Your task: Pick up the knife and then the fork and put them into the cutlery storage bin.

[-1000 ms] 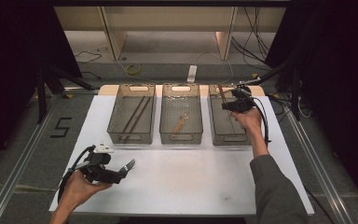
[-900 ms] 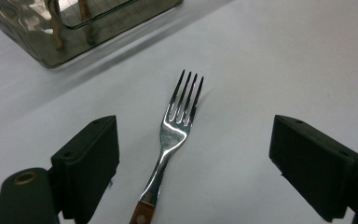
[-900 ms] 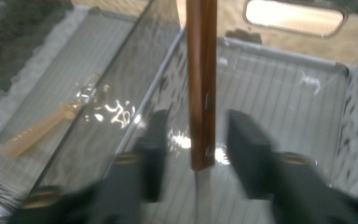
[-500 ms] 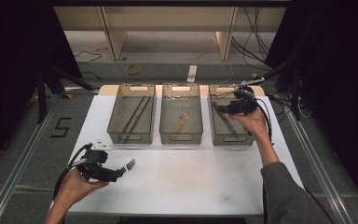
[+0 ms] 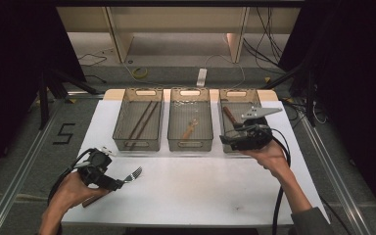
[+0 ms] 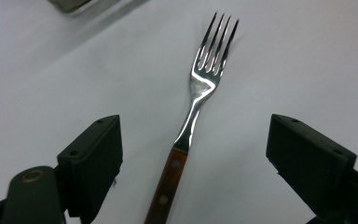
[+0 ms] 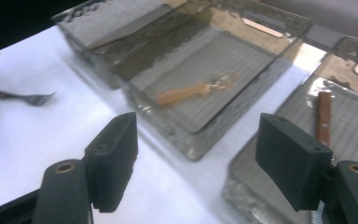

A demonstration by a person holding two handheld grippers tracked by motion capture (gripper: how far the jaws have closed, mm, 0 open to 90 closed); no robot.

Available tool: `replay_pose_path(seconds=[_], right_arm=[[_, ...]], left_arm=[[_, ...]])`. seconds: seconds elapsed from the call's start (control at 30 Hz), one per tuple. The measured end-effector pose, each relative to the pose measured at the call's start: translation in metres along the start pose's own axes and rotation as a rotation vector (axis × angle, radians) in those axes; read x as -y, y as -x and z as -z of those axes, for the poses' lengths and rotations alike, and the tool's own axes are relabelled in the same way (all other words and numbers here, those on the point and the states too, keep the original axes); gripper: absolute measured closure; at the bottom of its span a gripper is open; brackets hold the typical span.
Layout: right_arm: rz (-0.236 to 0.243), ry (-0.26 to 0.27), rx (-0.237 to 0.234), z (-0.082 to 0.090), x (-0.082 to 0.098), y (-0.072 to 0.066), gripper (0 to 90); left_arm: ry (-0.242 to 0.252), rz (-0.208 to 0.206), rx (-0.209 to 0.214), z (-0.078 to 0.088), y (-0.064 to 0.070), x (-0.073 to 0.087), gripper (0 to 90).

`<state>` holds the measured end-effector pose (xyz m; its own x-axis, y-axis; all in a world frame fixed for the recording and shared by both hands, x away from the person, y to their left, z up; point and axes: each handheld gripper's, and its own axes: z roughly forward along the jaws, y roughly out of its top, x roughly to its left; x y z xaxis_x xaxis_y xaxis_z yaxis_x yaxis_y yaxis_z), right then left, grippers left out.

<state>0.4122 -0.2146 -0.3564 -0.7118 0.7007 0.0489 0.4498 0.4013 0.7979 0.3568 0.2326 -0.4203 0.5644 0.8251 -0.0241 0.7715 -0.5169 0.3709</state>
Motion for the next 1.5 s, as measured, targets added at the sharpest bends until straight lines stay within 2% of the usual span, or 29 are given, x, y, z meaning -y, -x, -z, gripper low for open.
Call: replay_pose_path(seconds=[0.23,0.33,0.63,0.87,1.1,1.5], right_arm=[[0.009,0.025,-0.027,0.008,0.033,-0.02,30.2],[0.021,0.019,-0.042,0.01,0.046,-0.027,30.0],[0.02,0.024,-0.085,0.014,0.077,-0.04,29.1],[-0.013,0.062,-0.102,0.016,0.089,-0.049,28.1],[-0.011,0.053,-0.122,0.017,0.097,-0.057,28.1],[-0.006,0.045,-0.137,0.018,0.1,-0.06,28.1]], left_arm=[[-0.042,-0.008,-0.024,-0.002,-0.008,0.006,22.6],[-0.071,-0.027,-0.026,-0.005,-0.008,0.01,24.7],[-0.104,-0.015,-0.012,-0.014,-0.011,0.018,31.0],[-0.121,-0.023,-0.01,-0.019,-0.013,0.023,33.5],[-0.153,-0.032,-0.006,-0.021,-0.014,0.026,36.1],[-0.201,-0.066,-0.01,-0.03,-0.015,0.031,51.6]])
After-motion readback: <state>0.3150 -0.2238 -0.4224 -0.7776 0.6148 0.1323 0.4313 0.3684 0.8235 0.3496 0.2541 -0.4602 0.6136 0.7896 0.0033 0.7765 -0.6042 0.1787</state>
